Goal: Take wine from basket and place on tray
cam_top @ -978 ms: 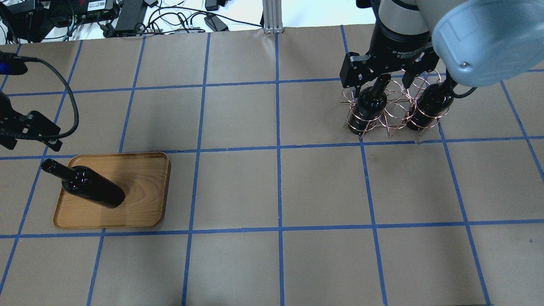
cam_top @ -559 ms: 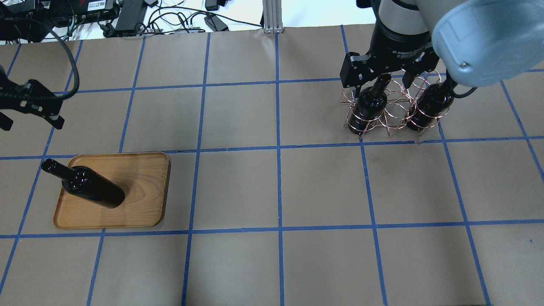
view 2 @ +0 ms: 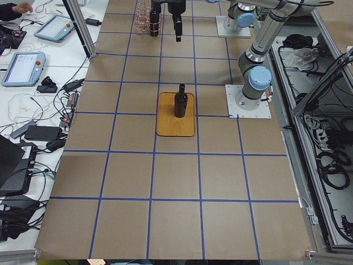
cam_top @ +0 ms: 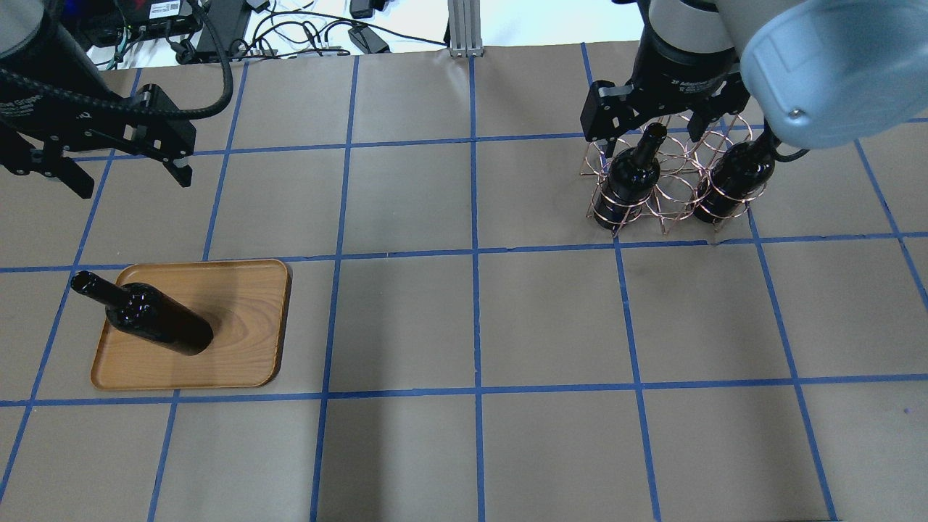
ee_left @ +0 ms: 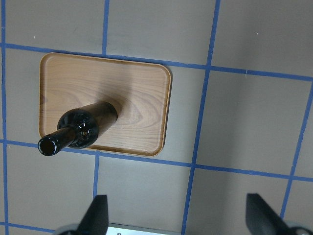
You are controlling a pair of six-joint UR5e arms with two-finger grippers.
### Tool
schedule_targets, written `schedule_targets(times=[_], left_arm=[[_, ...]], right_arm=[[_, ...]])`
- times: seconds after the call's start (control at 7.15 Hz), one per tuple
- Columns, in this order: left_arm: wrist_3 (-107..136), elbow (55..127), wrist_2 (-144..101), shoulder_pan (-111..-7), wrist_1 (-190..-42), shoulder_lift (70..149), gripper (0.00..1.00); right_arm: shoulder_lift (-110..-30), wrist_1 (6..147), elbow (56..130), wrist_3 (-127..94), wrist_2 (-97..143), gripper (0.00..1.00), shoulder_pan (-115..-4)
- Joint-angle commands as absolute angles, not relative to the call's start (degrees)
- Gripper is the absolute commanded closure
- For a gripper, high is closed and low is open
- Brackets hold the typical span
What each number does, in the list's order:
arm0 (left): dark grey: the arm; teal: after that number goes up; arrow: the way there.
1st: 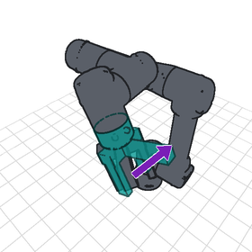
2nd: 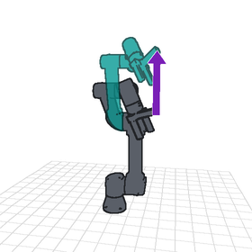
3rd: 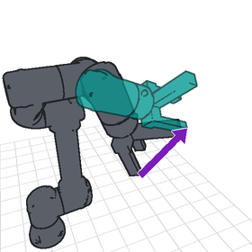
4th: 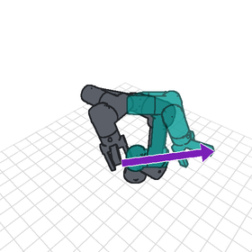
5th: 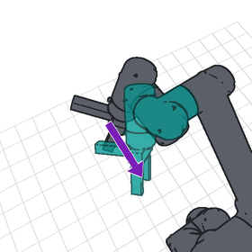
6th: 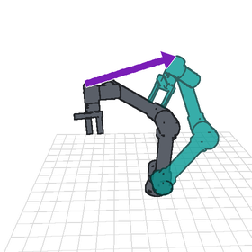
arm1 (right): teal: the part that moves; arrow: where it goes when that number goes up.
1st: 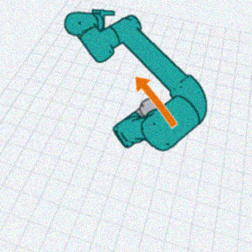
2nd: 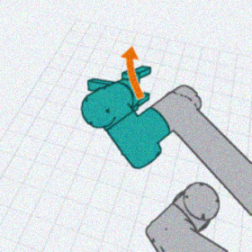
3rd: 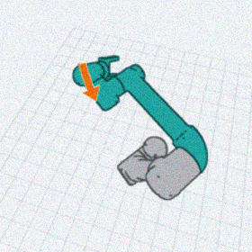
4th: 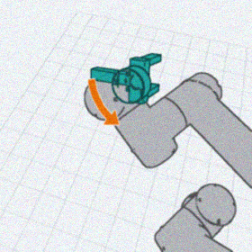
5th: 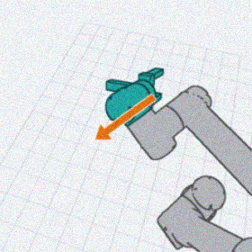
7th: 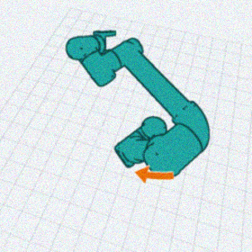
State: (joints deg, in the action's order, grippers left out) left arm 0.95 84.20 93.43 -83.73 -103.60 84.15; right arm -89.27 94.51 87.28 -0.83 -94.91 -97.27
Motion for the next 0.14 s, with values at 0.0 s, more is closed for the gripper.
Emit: schedule_targets(times=[0.0], left_arm=[[0.97, 84.29, 93.52, -83.85, -103.62, 84.11, 0.00]], right_arm=[[-90.52, 97.02, 87.28, -0.97, -94.31, 0.00, -97.29]])
